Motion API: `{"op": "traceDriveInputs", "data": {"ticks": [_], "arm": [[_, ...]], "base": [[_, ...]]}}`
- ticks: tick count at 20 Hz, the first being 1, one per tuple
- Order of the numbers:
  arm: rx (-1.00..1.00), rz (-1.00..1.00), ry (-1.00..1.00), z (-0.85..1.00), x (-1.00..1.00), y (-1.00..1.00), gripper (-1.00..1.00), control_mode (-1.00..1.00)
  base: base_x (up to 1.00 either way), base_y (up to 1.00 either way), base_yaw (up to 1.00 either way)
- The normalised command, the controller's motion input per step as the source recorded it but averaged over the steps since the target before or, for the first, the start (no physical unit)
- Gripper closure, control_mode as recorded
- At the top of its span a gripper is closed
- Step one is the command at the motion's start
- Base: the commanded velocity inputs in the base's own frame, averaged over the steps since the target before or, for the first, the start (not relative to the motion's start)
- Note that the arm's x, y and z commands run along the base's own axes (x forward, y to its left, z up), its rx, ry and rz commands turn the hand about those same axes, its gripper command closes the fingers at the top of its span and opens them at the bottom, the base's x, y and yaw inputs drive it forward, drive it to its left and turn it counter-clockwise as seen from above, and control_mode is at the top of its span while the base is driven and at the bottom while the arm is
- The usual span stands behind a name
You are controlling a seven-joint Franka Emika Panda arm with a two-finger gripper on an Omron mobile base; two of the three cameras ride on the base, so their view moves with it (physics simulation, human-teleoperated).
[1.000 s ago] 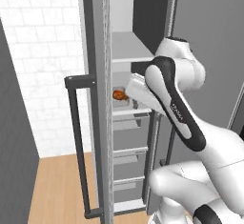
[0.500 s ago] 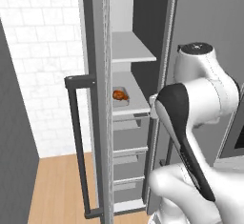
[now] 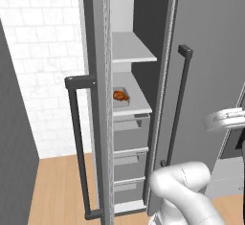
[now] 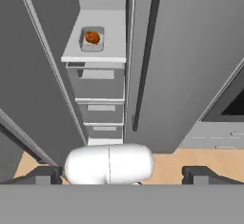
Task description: Take the meat container that has the chicken drumstick and place it on the second highest rack of the freezer. Then take the vegetable container that has the eggplant and cucumber and place it on the highest rack of the freezer.
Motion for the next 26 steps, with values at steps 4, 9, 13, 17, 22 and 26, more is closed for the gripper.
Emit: {"op": "traceDriveInputs", "data": {"ticks": [4, 9, 13, 17, 22, 26], "arm": [[0.01, 0.22, -0.03, 0.74, -0.1, 0.0, -1.0, -1.0], [0.0, 0.0, 0.01, -0.02, 0.0, 0.0, -1.0, -1.0], [0.08, 0.0, 0.0, -0.26, -0.35, 0.0, -1.0, -1.0], [0.11, -0.02, 0.0, -0.24, -0.61, 0.0, -1.0, -1.0], [0.0, 0.0, 0.0, 0.0, 0.0, 0.0, -1.0, 1.0], [0.0, 0.0, 0.0, 0.0, 0.0, 0.0, -1.0, 1.0]], "base": [[0.0, 0.0, 0.0], [0.0, 0.0, 0.0], [0.0, 0.0, 0.0], [0.0, 0.0, 0.0], [-0.53, -0.07, -0.07], [-0.29, -0.42, -0.04]]}}
